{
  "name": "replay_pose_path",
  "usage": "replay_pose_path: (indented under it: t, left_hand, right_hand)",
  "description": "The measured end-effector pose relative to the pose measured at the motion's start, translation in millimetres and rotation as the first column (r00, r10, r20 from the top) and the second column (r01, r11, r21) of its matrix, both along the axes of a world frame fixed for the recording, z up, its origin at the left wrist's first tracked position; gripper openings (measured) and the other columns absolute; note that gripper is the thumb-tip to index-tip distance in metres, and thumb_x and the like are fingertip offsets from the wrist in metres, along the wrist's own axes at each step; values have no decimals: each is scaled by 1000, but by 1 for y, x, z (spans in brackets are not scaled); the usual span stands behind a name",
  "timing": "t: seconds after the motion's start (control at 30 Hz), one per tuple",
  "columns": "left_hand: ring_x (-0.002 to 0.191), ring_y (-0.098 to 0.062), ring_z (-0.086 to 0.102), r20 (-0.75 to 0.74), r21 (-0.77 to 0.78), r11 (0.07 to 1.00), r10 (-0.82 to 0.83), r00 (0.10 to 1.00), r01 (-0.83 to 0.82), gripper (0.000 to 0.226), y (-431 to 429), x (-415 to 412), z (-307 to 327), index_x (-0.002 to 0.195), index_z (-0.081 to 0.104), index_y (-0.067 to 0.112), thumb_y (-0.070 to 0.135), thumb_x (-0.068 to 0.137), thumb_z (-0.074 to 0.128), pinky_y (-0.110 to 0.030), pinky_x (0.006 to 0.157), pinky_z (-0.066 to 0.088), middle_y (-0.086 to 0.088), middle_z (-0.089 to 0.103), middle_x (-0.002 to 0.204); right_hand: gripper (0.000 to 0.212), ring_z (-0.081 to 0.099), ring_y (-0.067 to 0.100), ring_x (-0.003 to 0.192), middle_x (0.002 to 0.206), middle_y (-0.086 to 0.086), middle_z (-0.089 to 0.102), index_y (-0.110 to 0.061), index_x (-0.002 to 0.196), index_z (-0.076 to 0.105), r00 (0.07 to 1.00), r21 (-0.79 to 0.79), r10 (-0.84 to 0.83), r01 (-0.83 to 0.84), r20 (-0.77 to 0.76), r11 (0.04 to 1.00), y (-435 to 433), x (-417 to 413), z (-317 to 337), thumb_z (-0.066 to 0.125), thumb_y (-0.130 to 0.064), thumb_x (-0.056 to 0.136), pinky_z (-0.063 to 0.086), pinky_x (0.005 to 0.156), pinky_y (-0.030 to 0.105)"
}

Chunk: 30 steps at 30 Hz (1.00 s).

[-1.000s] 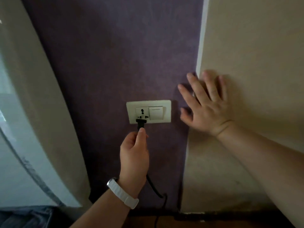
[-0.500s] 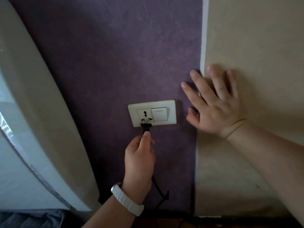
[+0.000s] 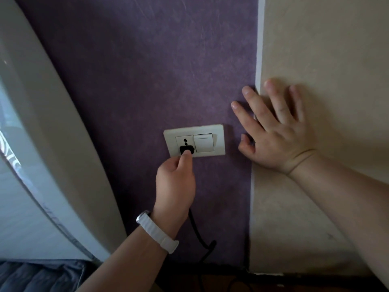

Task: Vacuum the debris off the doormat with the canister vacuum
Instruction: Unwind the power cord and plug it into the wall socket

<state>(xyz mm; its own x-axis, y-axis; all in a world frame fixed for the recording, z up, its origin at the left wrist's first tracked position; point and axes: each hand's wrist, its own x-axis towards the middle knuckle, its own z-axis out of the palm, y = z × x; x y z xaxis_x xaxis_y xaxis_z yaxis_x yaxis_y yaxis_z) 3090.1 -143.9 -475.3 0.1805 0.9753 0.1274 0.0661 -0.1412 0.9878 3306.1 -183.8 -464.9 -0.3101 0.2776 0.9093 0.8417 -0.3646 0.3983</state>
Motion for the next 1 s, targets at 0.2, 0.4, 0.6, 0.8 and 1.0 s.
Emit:
replay_pose_path:
  t: [0.2,0.4,0.6,0.8,1.0]
  left_hand:
    - [41,-7,26,-110,147,988,51,993,-34,52,1,4,-4,56,29,17,26,101,52,-23,39,25,7,30,45]
    - [41,-6,28,-157,242,969,95,983,-55,50,2,6,-7,57,32,15,25,102,51,-21,39,26,7,32,46]
    - [42,-5,25,-120,170,985,50,992,-29,49,1,2,-4,57,29,16,25,100,52,-23,40,25,9,30,45]
    - [52,-6,48,-229,190,982,44,972,0,31,-15,-12,-3,73,46,20,38,94,60,-19,48,38,9,54,63]
    - [70,-8,54,-231,431,902,107,967,3,18,-35,-39,-23,82,51,27,29,89,68,-15,58,43,6,55,80]
  right_hand:
    - [56,38,36,137,147,8,50,-18,136,62,1000,-2,2,-2,3,1000,-1,1,-2,57,-30,82,22,116,57]
    - [58,37,36,137,148,7,45,-18,137,61,1000,-8,-15,15,15,1000,-1,1,-2,57,-30,80,17,118,55]
    - [58,36,35,137,144,10,54,-19,136,62,999,-30,-42,42,10,999,-1,-1,1,57,-30,80,16,118,55]
    - [60,35,37,138,146,11,53,-18,139,59,997,-92,-82,81,-8,992,-8,-5,4,55,-32,81,21,115,58]
    - [66,24,37,143,153,14,44,-16,143,53,985,-253,-115,80,-125,964,-23,-21,8,57,-37,81,21,115,61]
